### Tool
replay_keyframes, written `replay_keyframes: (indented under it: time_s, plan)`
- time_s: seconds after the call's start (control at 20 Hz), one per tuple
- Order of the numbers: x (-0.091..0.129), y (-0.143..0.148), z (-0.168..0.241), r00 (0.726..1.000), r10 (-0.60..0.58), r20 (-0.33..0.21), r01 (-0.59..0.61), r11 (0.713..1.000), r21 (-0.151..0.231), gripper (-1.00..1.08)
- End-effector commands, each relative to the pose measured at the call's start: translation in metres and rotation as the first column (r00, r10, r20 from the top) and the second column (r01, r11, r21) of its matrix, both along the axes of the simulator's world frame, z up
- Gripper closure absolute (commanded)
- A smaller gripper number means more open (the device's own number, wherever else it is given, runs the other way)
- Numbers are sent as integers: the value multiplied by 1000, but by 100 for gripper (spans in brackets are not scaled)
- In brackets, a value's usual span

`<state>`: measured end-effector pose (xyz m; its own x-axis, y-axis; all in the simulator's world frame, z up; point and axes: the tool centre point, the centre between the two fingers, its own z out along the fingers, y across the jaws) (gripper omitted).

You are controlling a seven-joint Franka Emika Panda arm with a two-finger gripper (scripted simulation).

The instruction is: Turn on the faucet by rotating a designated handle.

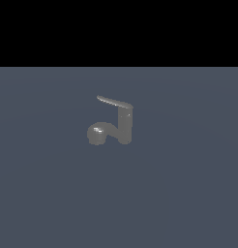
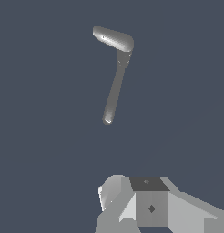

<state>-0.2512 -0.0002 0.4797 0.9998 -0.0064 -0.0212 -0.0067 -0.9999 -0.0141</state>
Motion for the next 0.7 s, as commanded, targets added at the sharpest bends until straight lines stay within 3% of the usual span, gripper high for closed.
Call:
replay_keyframes:
  time_s: [0.0, 0.65]
  plan:
    - [0, 0, 0, 1000, 0, 0, 0, 1000, 0, 108]
    - [0, -12, 8, 1000, 18, 22, -18, 1000, -15, 108]
